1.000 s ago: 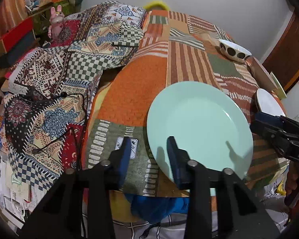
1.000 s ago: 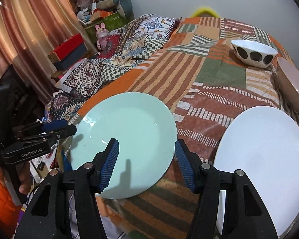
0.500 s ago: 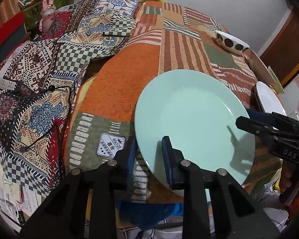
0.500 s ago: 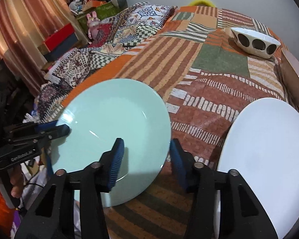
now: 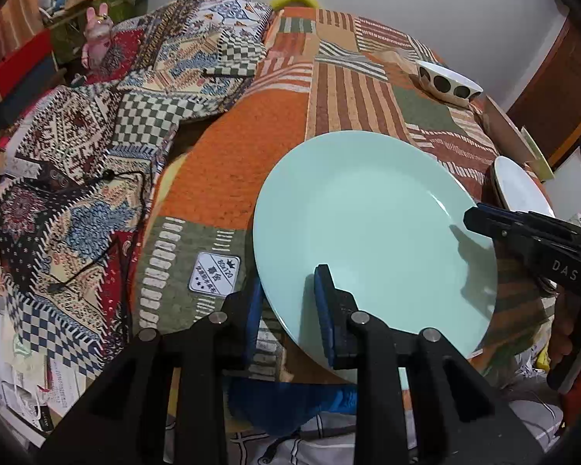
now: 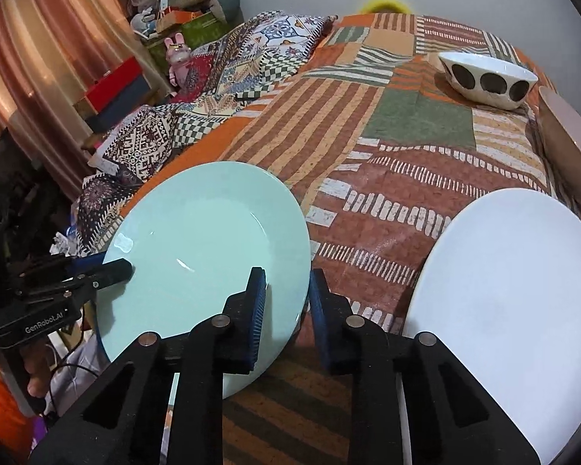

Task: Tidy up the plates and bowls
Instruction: 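Lift the mint green plate with both grippers and lower it onto the white plate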

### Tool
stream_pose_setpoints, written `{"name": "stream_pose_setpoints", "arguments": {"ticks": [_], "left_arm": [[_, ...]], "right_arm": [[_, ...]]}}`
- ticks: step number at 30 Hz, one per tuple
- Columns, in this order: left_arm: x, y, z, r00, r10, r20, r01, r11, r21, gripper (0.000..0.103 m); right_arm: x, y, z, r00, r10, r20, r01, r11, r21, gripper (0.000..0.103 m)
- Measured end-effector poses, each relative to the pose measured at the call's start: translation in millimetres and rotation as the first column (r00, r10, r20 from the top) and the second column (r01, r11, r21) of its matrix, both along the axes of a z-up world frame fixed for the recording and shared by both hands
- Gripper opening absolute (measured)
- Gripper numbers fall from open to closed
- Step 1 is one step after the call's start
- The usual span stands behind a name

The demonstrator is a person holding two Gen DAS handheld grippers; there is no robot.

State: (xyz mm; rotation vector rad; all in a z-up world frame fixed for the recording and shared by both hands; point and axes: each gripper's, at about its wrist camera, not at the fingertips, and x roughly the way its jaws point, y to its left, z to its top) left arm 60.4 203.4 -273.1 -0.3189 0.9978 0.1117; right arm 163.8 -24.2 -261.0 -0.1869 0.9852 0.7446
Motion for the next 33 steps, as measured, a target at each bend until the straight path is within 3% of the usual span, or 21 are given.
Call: {"name": "stream_pose_setpoints", "arguments": {"ticks": [18, 33], "left_arm": [[6.4, -29.8, 69.8, 0.986, -0.044, 0.159, 0.037, 0.998, 0.049, 0.026], [45.7, -121.3, 105.8, 0.955, -0.217, 0.202, 0.2, 0.974, 0.103, 0.026]], "right_arm": [[-3.7, -40.0, 51.1, 0.993, -0.058, 0.1, 0.048, 0.994, 0.102, 0.02], [-5.0, -135.5, 81.4, 0.962, -0.227, 0.15, 0.198, 0.962, 0.186, 0.02]]}}
